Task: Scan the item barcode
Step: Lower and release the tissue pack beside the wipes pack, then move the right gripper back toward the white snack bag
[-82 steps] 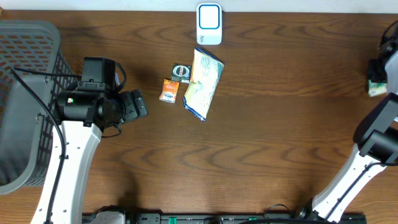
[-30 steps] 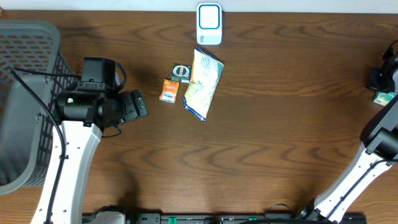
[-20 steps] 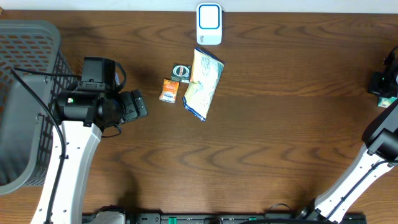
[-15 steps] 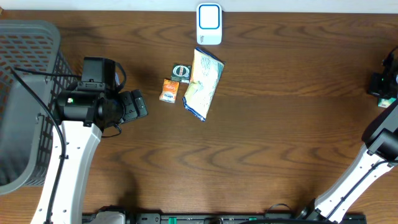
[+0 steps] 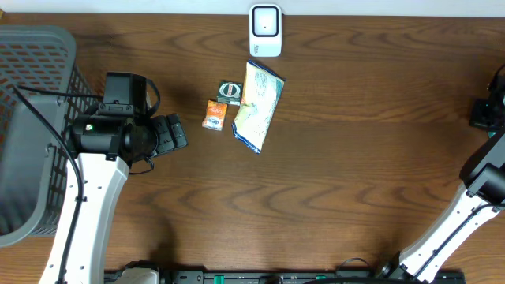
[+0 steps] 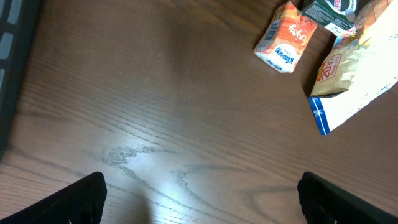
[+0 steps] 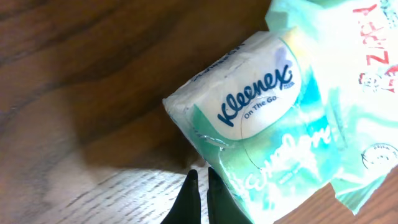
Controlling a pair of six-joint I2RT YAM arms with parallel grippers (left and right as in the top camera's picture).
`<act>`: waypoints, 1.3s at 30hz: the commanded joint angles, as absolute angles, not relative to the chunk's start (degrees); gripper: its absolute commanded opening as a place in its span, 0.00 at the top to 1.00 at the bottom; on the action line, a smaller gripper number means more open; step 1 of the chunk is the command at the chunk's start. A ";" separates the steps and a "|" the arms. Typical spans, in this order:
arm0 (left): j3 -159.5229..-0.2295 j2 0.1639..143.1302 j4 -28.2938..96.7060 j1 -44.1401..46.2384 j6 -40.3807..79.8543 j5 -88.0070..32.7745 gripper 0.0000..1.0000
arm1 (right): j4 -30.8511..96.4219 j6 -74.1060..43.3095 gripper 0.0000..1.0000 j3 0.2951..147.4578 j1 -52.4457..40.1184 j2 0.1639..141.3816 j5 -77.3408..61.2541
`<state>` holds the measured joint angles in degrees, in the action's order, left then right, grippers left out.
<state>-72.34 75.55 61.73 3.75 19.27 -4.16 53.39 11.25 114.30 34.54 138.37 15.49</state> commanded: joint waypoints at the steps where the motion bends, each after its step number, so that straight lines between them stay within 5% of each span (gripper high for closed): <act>1: -72.38 75.55 62.04 3.44 19.18 -3.99 0.02 | 53.63 10.07 0.99 114.52 34.74 139.33 17.78; 9: -72.38 75.55 62.04 3.44 19.18 -3.99 0.02 | 53.76 9.85 0.99 114.54 32.64 137.93 8.95; 14: -72.38 75.55 62.04 3.44 19.18 -3.99 0.03 | 52.64 9.87 0.89 114.54 30.15 134.98 1.43; 21: -72.38 75.55 62.04 3.44 19.18 -4.01 0.02 | 52.51 9.87 0.55 114.54 26.35 132.84 -19.07; 28: -72.38 75.55 62.04 3.44 19.18 -3.99 0.02 | 52.34 9.87 0.01 114.54 21.12 133.25 -35.00; 39: -72.38 75.55 62.04 3.44 19.18 -4.01 0.02 | 52.90 9.67 0.01 114.52 7.11 133.25 -37.45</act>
